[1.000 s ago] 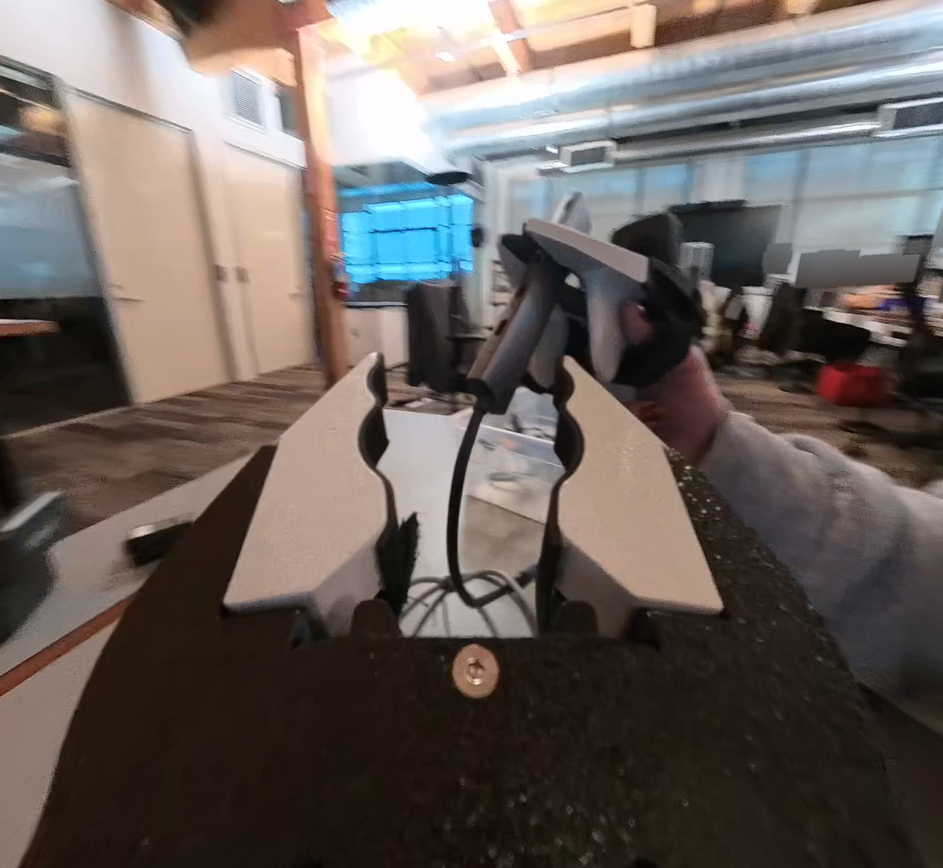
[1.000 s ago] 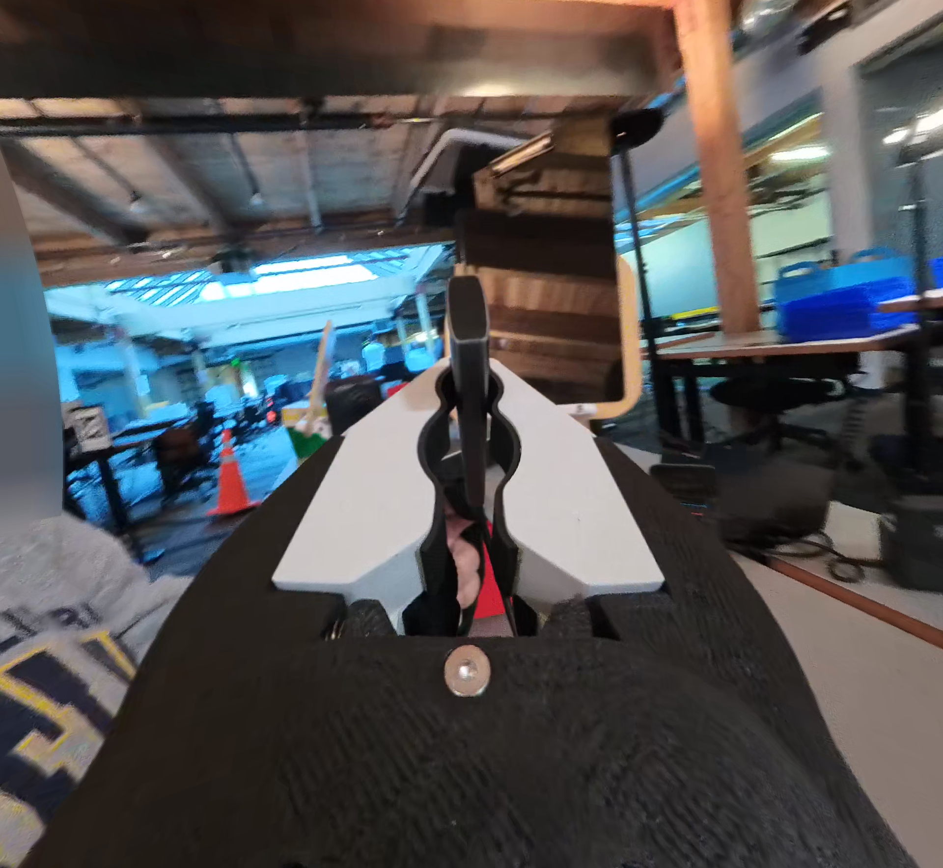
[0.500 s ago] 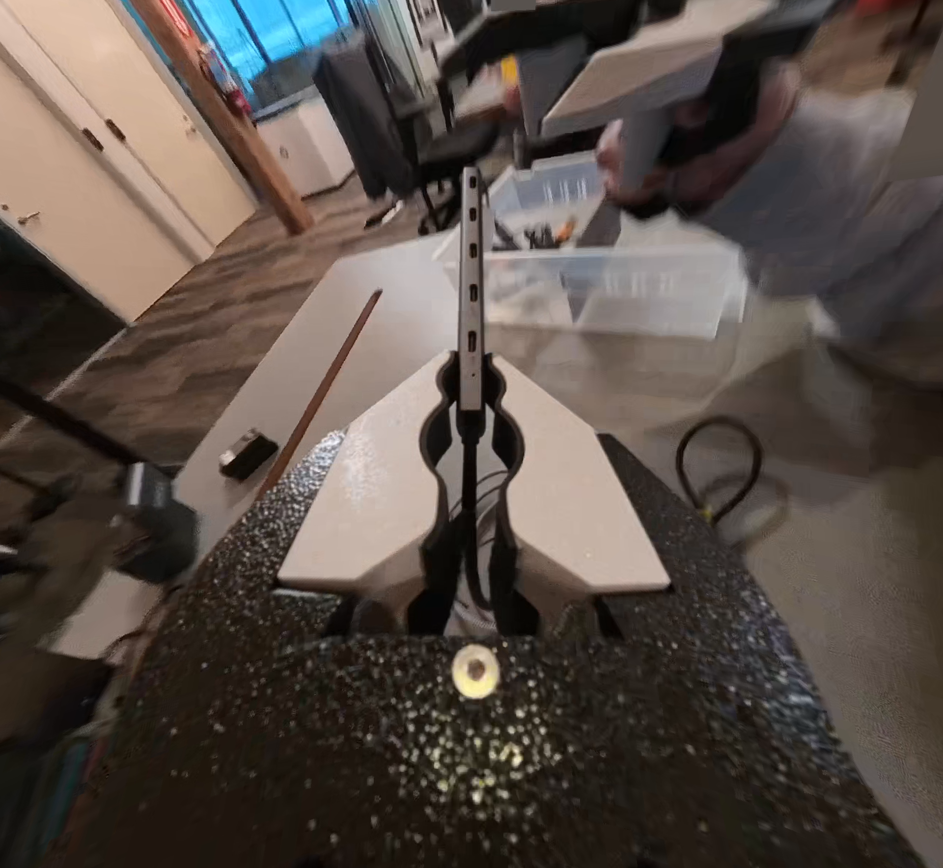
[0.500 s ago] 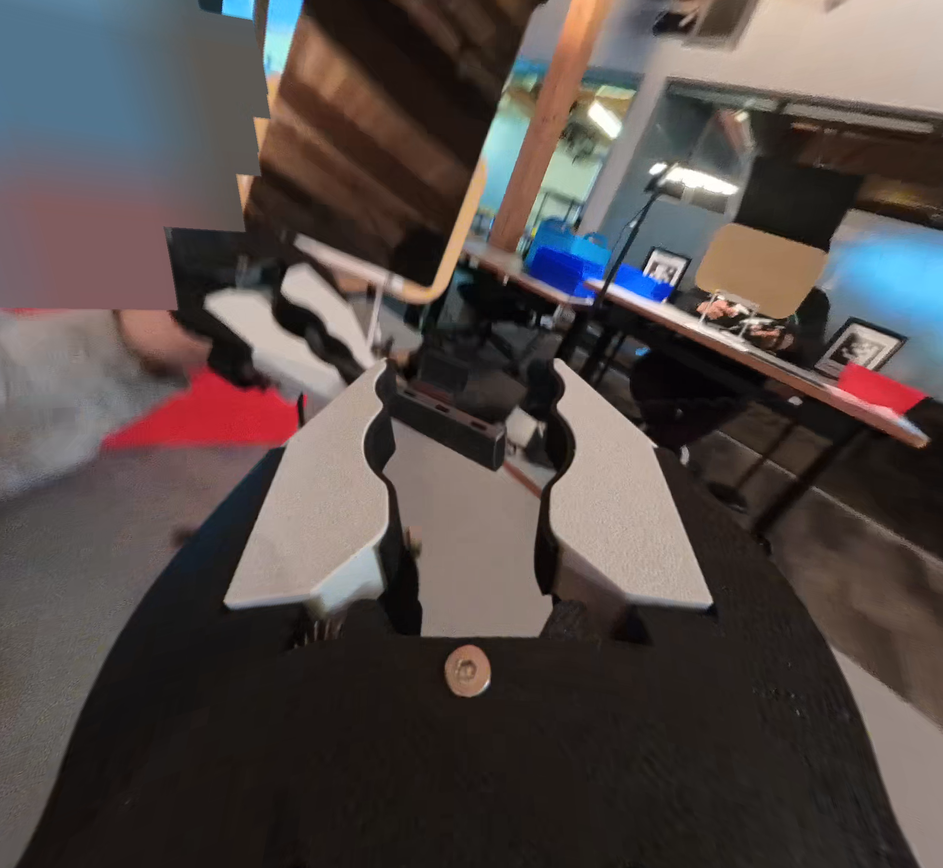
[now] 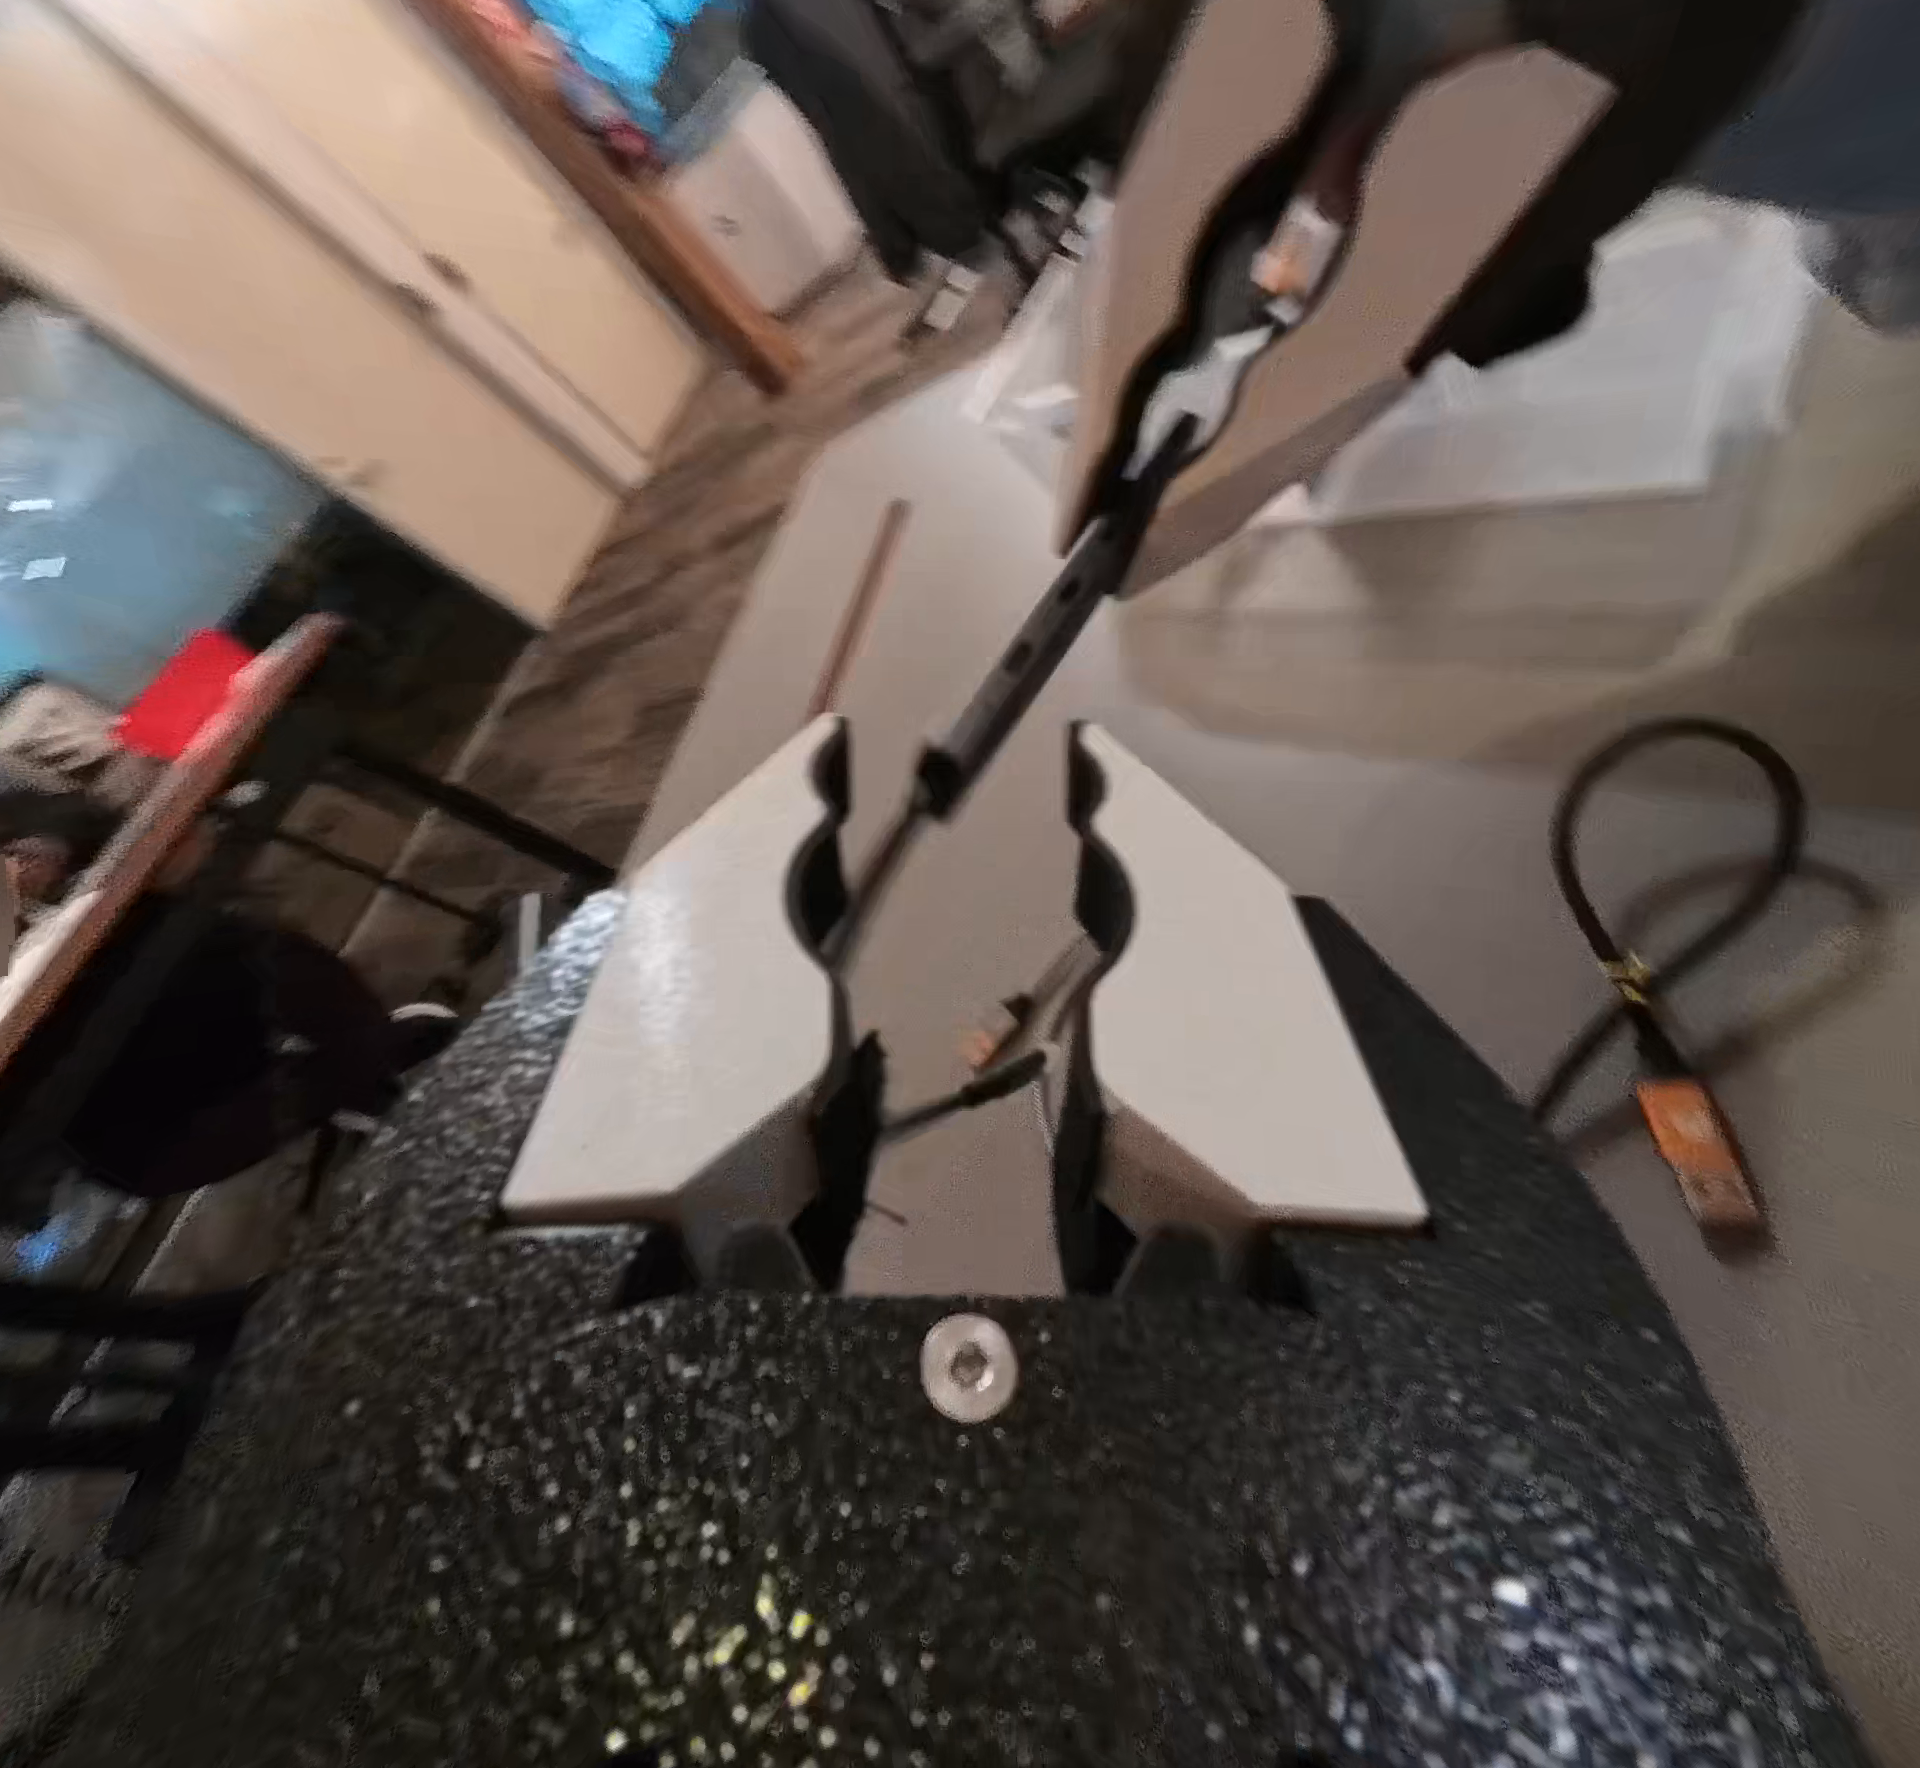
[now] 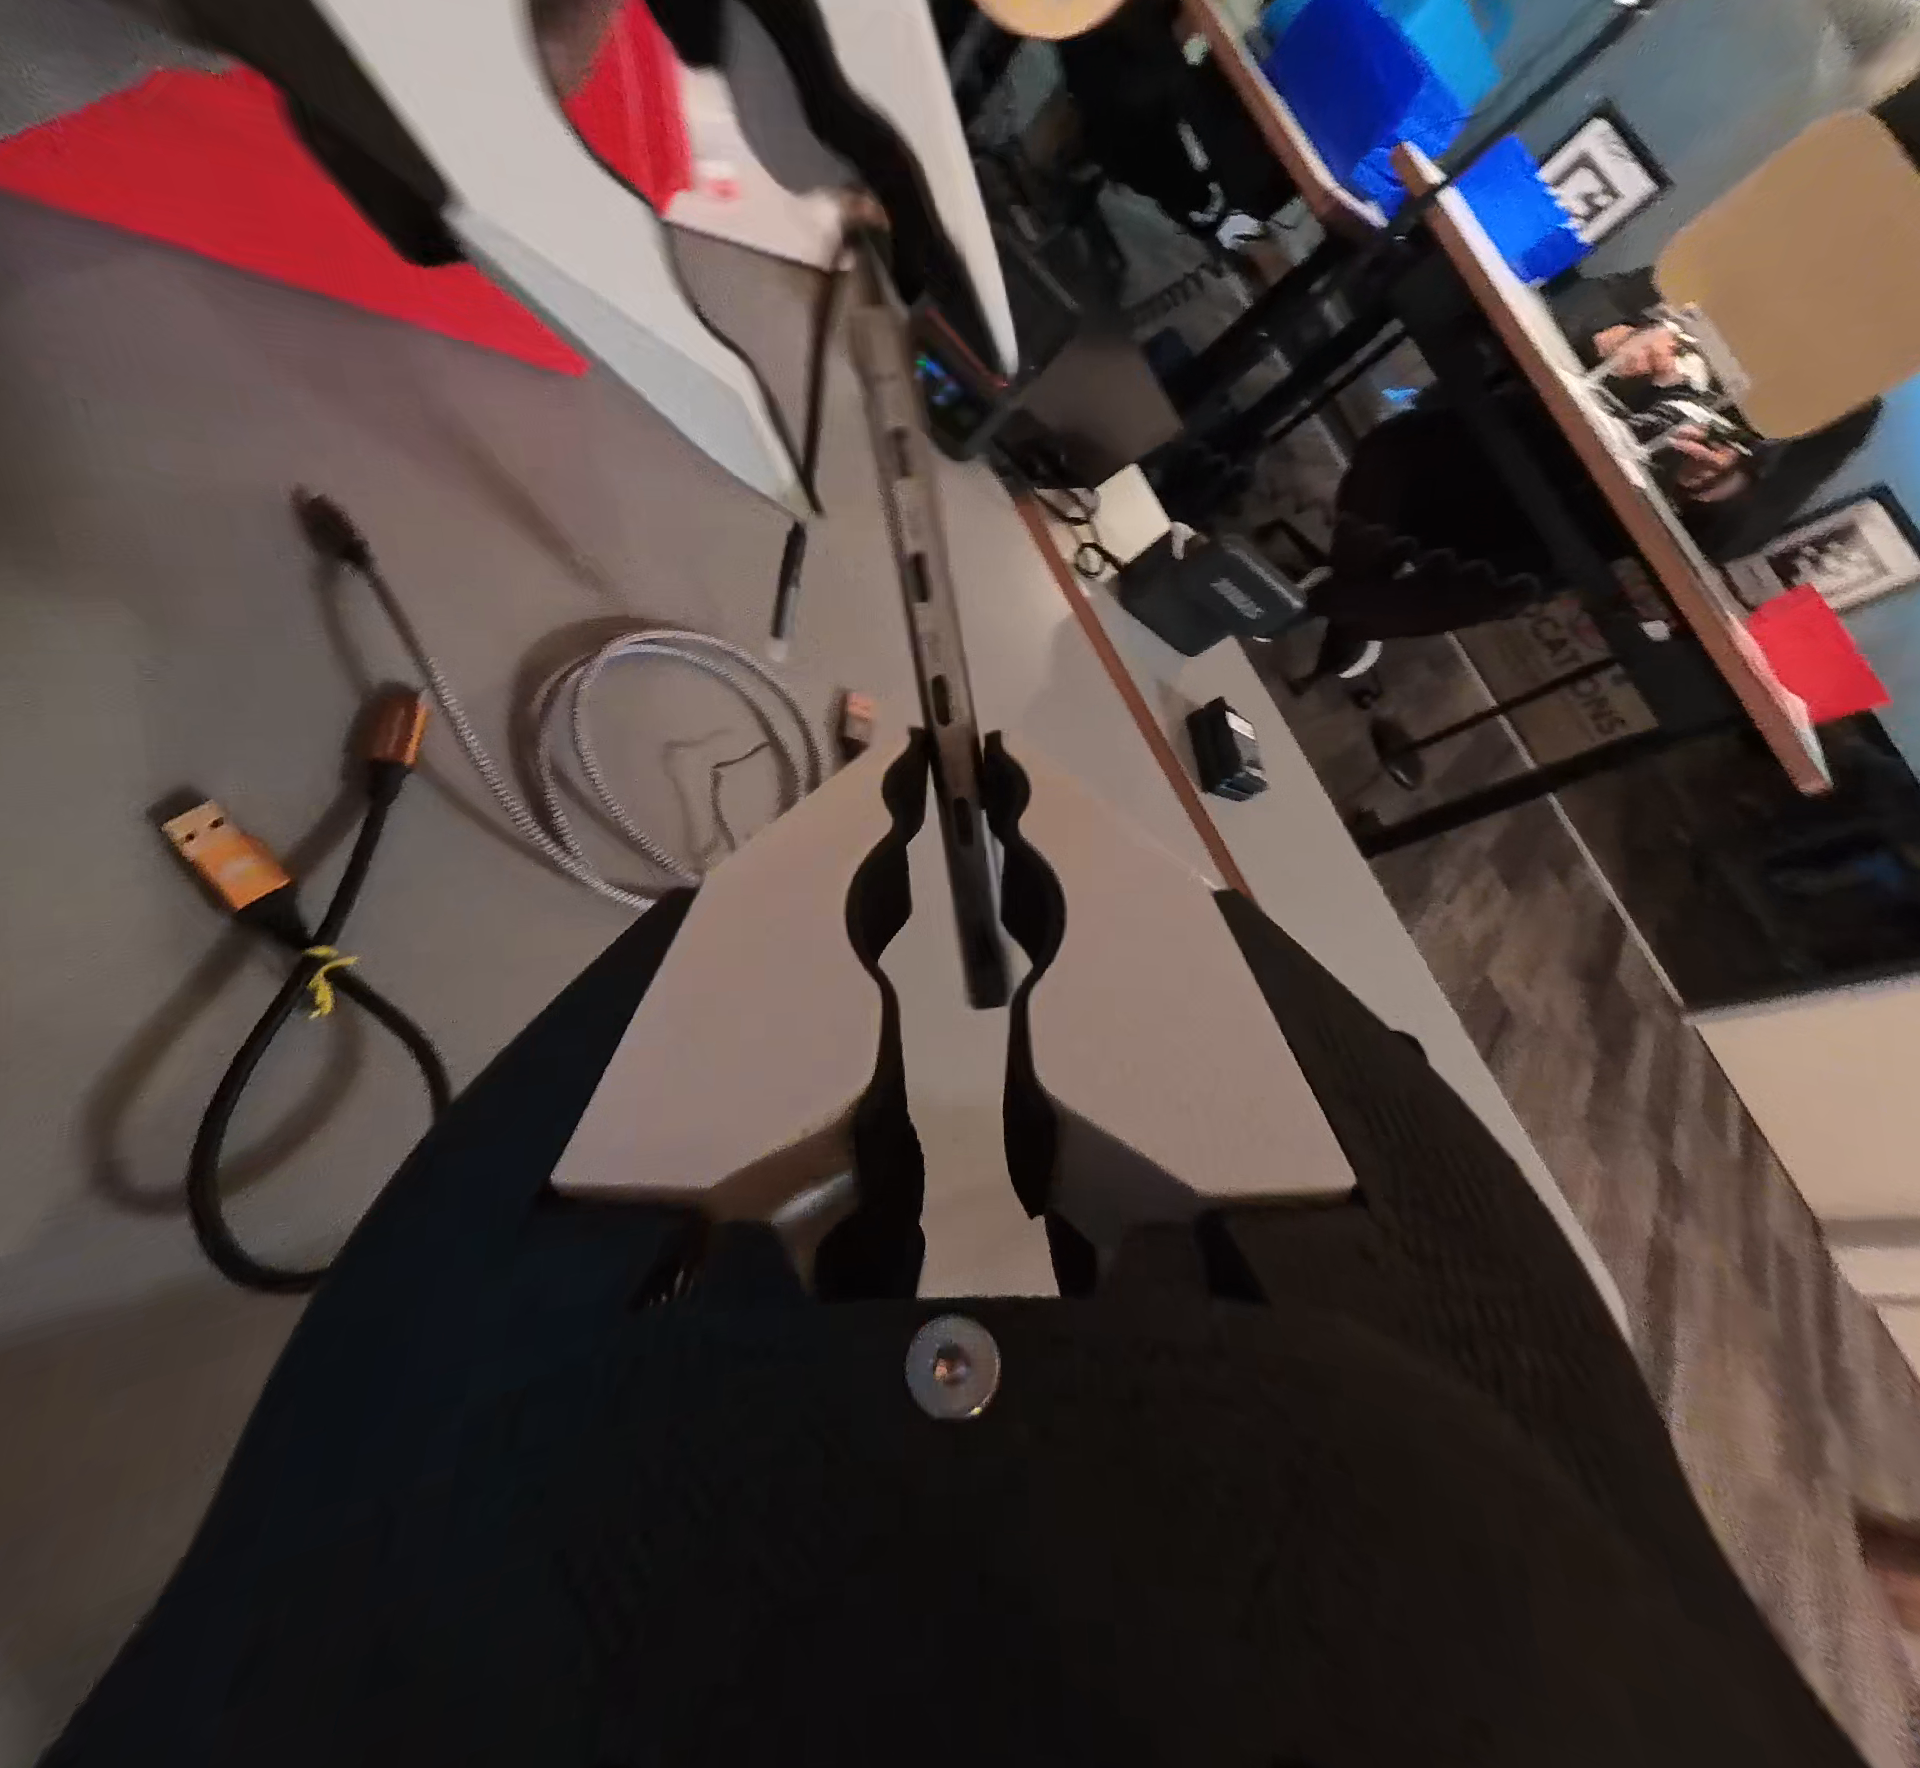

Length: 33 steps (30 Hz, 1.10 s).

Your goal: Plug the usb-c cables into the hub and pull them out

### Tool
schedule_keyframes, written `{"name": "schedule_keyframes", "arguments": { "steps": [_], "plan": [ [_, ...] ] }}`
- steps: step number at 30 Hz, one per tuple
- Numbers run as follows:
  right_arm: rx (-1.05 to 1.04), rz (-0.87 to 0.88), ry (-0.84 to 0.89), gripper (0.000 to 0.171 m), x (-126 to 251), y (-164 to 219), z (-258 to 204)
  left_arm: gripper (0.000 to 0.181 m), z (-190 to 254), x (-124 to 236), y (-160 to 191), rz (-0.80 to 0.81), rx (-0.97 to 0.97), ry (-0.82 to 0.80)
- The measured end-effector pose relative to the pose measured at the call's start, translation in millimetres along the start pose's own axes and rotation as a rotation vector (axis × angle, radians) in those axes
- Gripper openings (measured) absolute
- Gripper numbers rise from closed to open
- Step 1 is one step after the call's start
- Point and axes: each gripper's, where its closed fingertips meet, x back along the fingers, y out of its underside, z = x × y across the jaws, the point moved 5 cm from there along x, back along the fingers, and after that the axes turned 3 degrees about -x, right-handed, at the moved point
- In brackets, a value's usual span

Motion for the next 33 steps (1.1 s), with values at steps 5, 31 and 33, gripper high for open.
{"name": "schedule_keyframes", "arguments": {
  "steps": [5,31,33],
  "plan": [
    [-0.122,0.082,0.139,0.008,12.1,-1.1,25.2,0.032,-5.2,47.6,-13.3,0.352,0.082,-0.272],
    [-0.187,0.226,-0.627,0.01,14.6,-23.7,-52.7,0.008,61.1,41.5,-9.5,0.444,0.358,0.267],
    [-0.239,0.23,-0.531,0.021,12.1,-24.2,-40.0,0.007,53.2,47.9,-2.7,0.395,0.326,0.125]
  ]
}}
